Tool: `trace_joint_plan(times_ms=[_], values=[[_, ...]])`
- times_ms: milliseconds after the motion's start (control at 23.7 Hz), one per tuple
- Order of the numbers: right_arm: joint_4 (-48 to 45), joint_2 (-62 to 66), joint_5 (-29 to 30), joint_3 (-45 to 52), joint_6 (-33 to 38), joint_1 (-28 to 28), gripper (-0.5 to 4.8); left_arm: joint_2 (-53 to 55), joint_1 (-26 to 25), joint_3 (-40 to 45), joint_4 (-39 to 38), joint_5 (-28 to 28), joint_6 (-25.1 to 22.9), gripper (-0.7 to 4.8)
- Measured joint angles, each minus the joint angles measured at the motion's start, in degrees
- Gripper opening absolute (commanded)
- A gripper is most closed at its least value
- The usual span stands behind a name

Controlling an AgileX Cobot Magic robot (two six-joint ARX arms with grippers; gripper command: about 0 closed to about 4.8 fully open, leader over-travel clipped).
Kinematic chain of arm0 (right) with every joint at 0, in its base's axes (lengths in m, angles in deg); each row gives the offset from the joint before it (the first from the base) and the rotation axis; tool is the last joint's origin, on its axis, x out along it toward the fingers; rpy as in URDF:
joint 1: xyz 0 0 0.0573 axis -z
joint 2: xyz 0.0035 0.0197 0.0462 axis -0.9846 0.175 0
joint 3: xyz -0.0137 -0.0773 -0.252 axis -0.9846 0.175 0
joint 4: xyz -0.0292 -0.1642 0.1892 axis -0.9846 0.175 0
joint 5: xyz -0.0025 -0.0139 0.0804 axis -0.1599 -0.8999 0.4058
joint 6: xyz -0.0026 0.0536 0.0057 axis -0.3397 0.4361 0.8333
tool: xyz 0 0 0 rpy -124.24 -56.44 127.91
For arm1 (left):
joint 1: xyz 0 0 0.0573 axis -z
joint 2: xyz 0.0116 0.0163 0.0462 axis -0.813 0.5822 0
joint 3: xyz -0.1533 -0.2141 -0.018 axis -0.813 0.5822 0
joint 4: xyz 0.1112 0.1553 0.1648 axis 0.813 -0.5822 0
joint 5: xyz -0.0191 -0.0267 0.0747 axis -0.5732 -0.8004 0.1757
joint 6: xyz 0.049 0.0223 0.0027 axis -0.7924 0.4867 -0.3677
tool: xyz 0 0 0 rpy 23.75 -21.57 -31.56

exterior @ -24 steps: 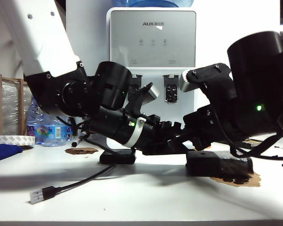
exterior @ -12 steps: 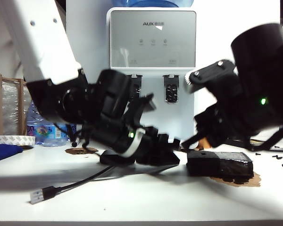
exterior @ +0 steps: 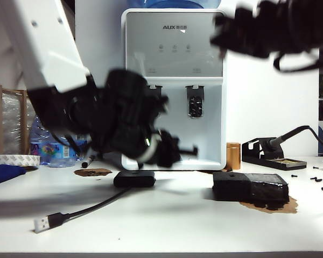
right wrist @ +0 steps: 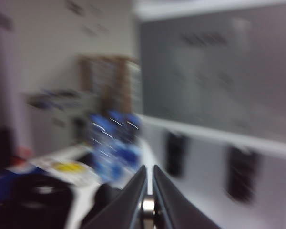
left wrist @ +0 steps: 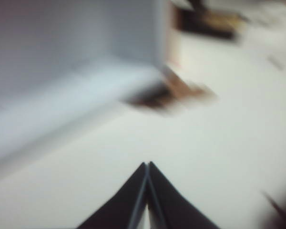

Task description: Take the USB flash drive out of the black sponge and insert it into the slot on top of the black USB adpator box.

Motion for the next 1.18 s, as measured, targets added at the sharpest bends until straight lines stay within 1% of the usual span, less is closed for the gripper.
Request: trace_joint_plan(times_ms=[42,84,127,169,211,253,296,338,380,422,465,507,591,634,718,760,803,887,929,972,1014,1056,1141,1183], values=[[0.79,-1.64,2.27,-0.02,1.20,0.42,-0.02,-1.11,-0.37,-0.02,0.37,1.36,0.00,-0.04],[3.30,-5.60,6.56,-0.02,4.31,2.19,-0.02,-3.72,-0.87,-0.04,0.98,4.96,0.00,-0.04],[4.17,-6.82,8.74,-0.13,5.84,3.23,-0.02,-4.81,-0.90,-0.09,1.03,6.29,0.00,-0.04],[6.10,-8.31,17.53,-1.29,9.99,6.49,-0.02,-7.76,-0.81,-0.07,0.39,8.37,-0.20,-0.04],[6.82,-8.41,24.72,-2.56,12.87,8.85,-0.02,-9.86,-0.68,-0.07,-0.79,9.46,-0.52,-0.04],[7.10,-8.44,28.44,-3.23,14.71,9.79,-0.02,-11.43,-0.66,-0.07,-1.88,10.08,-0.79,-0.04],[7.98,-8.44,34.01,-4.15,16.98,10.93,-0.02,-13.53,-0.68,-0.07,-3.48,10.78,-1.60,-0.04],[10.08,-8.41,43.01,-6.01,20.41,11.52,-0.02,-17.44,-0.83,-0.09,-7.43,11.78,-3.48,-0.04],[10.64,-8.41,46.69,-6.86,21.44,11.80,-0.02,-19.26,-0.90,-0.09,-9.75,12.00,-4.37,-0.04],[12.09,-8.41,52.96,-8.74,23.45,12.20,-0.02,-22.45,-1.03,-0.13,-14.36,12.26,-5.68,-0.04],[13.20,-8.28,56.11,-10.19,24.09,12.31,-0.02,-24.41,-1.40,-0.11,-18.36,11.06,-6.08,-0.04],[14.14,-7.89,59.32,-12.50,25.22,12.37,-0.02,-27.69,-2.23,-0.09,-25.51,6.51,-6.36,-0.04],[15.28,-7.34,59.65,-15.02,25.55,12.37,-0.02,-32.52,-3.96,-0.09,-34.03,-0.68,-6.43,-0.04],[15.41,-6.97,58.03,-15.93,25.18,12.37,-0.02,-33.92,-4.70,-0.09,-36.04,-2.01,-6.43,-0.04],[15.37,-6.51,52.37,-17.03,22.99,12.37,-0.02,-36.89,-6.75,-0.09,-41.66,-5.55,-6.45,-0.04],[15.32,-5.97,50.21,-17.31,21.18,12.37,-0.02,-38.07,-8.39,-0.11,-45.03,-8.13,-6.47,-0.04],[15.30,-5.35,49.35,-17.35,20.59,12.37,-0.02,-38.40,-9.66,-0.09,-46.90,-9.40,-6.58,-0.04],[15.52,-4.17,47.45,-17.35,20.33,12.15,-0.02,-38.47,-13.40,0.74,-49.99,-11.47,-8.52,-0.04],[15.63,-3.63,44.98,-17.35,19.85,10.80,-0.02,-38.47,-16.06,2.32,-51.06,-12.39,-10.80,-0.04],[15.50,-3.37,44.59,-17.38,18.95,9.94,-0.02,-38.45,-17.31,3.06,-51.49,-13.25,-12.04,-0.04],[15.06,-1.49,45.51,-18.56,16.81,7.54,-0.02,-38.42,-19.82,4.33,-52.28,-15.34,-14.67,-0.04],[14.84,2.36,47.98,-21.57,15.06,4.63,-0.02,-38.45,-22.40,5.27,-52.13,-18.78,-17.18,-0.04],[15.21,8.02,54.21,-25.33,12.63,2.73,-0.02,-38.49,-24.96,6.34,-52.22,-23.26,-20.13,-0.04],[15.37,9.94,55.74,-26.45,12.41,2.67,-0.02,-38.53,-25.86,6.54,-52.74,-24.59,-21.70,-0.04]])
